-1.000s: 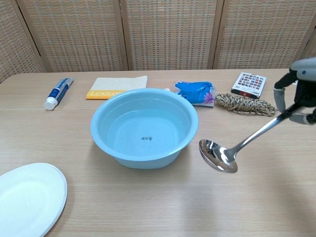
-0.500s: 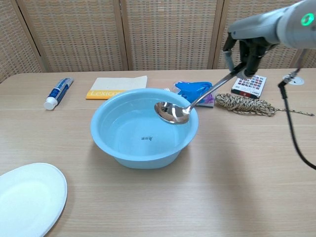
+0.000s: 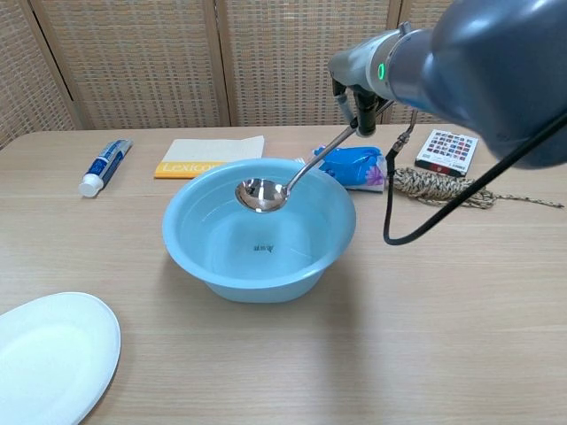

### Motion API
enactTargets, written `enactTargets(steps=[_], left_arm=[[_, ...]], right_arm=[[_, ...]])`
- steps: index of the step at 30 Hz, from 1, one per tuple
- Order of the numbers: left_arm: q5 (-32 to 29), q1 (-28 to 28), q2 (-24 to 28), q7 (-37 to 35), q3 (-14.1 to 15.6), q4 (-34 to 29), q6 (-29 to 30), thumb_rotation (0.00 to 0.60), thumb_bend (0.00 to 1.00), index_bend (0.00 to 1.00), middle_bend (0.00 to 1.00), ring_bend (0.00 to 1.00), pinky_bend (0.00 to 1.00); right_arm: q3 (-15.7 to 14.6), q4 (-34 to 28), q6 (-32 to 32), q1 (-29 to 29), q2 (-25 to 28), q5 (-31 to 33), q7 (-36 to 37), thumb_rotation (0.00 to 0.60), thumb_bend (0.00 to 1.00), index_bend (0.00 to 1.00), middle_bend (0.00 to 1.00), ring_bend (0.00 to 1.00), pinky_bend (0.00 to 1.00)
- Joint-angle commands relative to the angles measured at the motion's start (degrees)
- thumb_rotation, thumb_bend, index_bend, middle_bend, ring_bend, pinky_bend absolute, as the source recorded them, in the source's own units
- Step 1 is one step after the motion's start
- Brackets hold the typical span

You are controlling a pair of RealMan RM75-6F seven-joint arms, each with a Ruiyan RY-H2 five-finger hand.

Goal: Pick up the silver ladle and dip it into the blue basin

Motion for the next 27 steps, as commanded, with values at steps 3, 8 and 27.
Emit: enactTargets(steps=[3, 8, 27], left_arm=[[-0.1, -0.1, -0.2, 0.1, 0.2, 0.2, 0.0, 0.600, 0.00, 0.00, 0.00, 0.00, 0.00], [-0.6, -0.5, -0.3, -0.6, 0.3, 0.4, -1.2, 0.600, 0.00, 0.00, 0.00, 0.00, 0.00], [-0.4, -1.3, -0.6, -2.0, 0.3, 1.4, -1.9, 0.600, 0.00, 0.00, 0.00, 0.00, 0.00]], right_arm=[[-3.1, 9.3, -0.8, 2.1, -6.5, -3.1, -2.0, 0.600, 0.76, 0.81, 0.99, 1.00, 1.00], [-5.1, 11.6, 0.0, 1.8, -8.4, -6.8, -2.4, 0.600, 0.76, 0.82, 1.00, 1.00, 1.00], [-13.4, 21.4, 1.1, -0.3, -17.8, -21.7, -9.6, 0.600, 0.76, 0.83, 1.00, 1.00, 1.00]])
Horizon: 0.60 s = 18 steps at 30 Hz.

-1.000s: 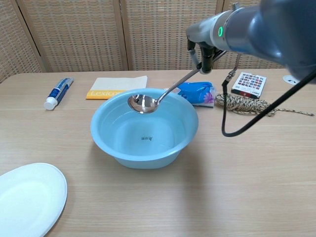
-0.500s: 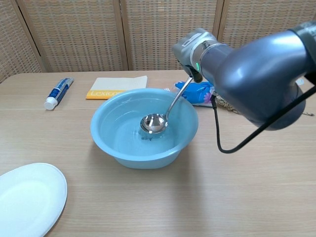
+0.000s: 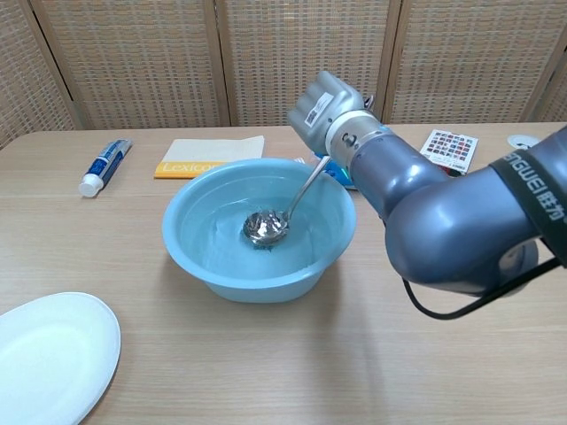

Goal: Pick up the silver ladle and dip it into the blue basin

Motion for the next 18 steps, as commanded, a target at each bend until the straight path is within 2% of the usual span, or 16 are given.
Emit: enactTargets(steps=[1, 4, 11, 12, 16, 18], left_arm=[[0.1, 0.0, 0.0, -0.1, 0.0, 0.1, 0.0, 0.600, 0.00, 0.00, 0.00, 0.00, 0.00], [0.2, 0.0, 0.0, -0.2, 0.1, 0.1, 0.1, 0.600, 0.00, 0.00, 0.00, 0.00, 0.00], [0.3, 0.0, 0.1, -0.4, 0.1, 0.0, 0.4, 0.600, 0.00, 0.00, 0.00, 0.00, 0.00], [0.3, 0.0, 0.1, -0.4, 0.2, 0.0, 0.3, 0.600, 0.00, 0.00, 0.00, 0.00, 0.00], [0.7, 0.1, 0.1, -0.5, 0.3, -0.1, 0.6, 0.600, 0.00, 0.00, 0.00, 0.00, 0.00], [0.8, 0.2, 0.2, -0.6, 0.4, -0.1, 0.8, 0.600, 0.00, 0.00, 0.00, 0.00, 0.00]], right_arm=[[-0.5, 0.3, -0.3, -0.6, -0.8, -1.3, -1.6, 0.600, 0.76, 0.83, 1.00, 1.00, 1.00], [-0.5, -0.1, -0.7, -1.0, -0.9, -1.7, -3.3, 0.600, 0.76, 0.83, 1.00, 1.00, 1.00], [1.9, -4.9, -0.4, -2.2, -0.2, 1.5, -8.2, 0.600, 0.76, 0.84, 1.00, 1.00, 1.00], [2.6, -5.9, -0.2, -2.4, 0.0, 2.3, -8.5, 0.600, 0.76, 0.84, 1.00, 1.00, 1.00], [9.3, -11.8, 0.4, -3.3, 1.4, 8.6, -7.5, 0.600, 0.77, 0.84, 1.00, 1.00, 1.00], [11.5, -13.9, 0.8, -3.4, 2.4, 10.8, -7.5, 0.600, 0.77, 0.84, 1.00, 1.00, 1.00]])
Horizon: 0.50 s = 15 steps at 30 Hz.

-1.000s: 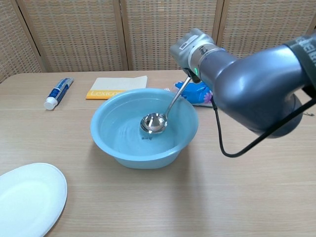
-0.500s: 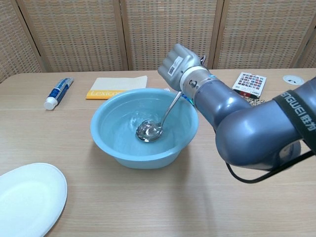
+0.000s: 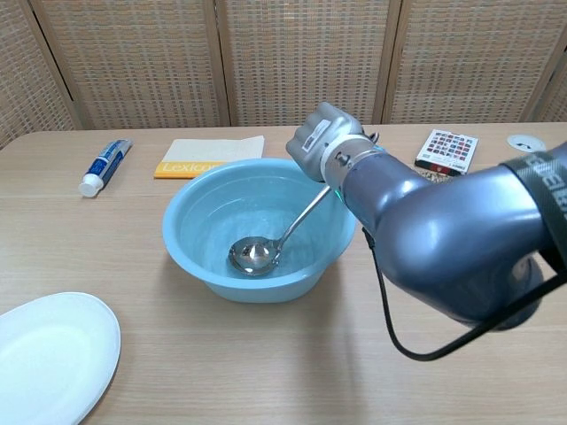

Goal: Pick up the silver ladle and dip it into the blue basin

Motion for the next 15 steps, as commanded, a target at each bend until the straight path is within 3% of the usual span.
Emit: enactTargets(steps=[1, 5, 15], left_arm=[[0.1, 0.2, 0.1, -0.3, 0.1, 0.0, 0.2, 0.600, 0.00, 0.00, 0.00, 0.00, 0.00], [0.3, 0.1, 0.3, -0.8, 0.2, 0.1, 0.0, 0.600, 0.00, 0.00, 0.00, 0.00, 0.00], [1.0, 0.0, 0.1, -0.5, 0.5, -0.2, 0.0, 0.600, 0.00, 0.00, 0.00, 0.00, 0.00]], right_arm=[[6.7, -6.1, 1.1, -0.9, 2.6, 6.6, 1.0, 0.600, 0.77, 0.84, 1.00, 1.00, 1.00], [11.1, -11.1, 1.7, -1.4, 6.0, 11.8, 1.6, 0.600, 0.77, 0.84, 1.00, 1.00, 1.00], [14.7, -17.8, 3.7, -1.6, 12.5, 16.7, 2.7, 0.600, 0.78, 0.84, 1.00, 1.00, 1.00]])
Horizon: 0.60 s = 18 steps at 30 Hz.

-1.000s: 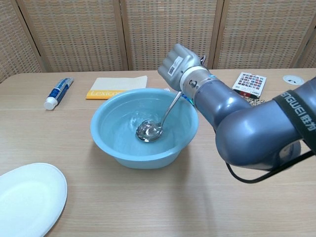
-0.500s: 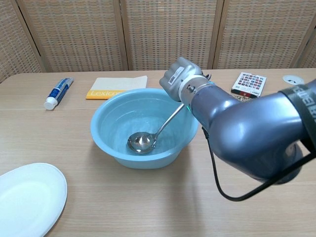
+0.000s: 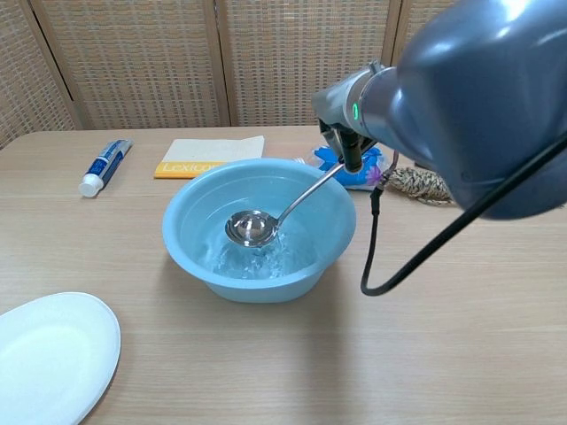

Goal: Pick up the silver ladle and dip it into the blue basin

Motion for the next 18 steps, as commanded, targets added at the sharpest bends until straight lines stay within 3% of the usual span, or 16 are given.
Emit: enactTargets(steps=[1, 9, 18], left_arm=[[0.0, -0.1, -0.1, 0.2, 0.1, 0.0, -0.1, 0.600, 0.00, 0.00, 0.00, 0.00, 0.00], [-0.3, -0.2, -0.3, 0.8, 0.0, 0.0, -0.2, 0.600, 0.00, 0.00, 0.00, 0.00, 0.00], [-0.3, -0.2, -0.5, 0.9, 0.1, 0.1, 0.0, 0.600, 0.00, 0.00, 0.00, 0.00, 0.00]], right_arm=[[1.4, -2.1, 0.8, 0.1, 2.3, 1.8, 0.5, 0.600, 0.78, 0.84, 1.00, 1.00, 1.00], [4.0, -5.7, 2.8, 1.3, 6.5, 6.7, 0.6, 0.600, 0.78, 0.84, 1.00, 1.00, 1.00], [3.9, -7.8, 4.2, 1.8, 9.7, 9.6, 1.4, 0.600, 0.78, 0.84, 1.00, 1.00, 1.00]])
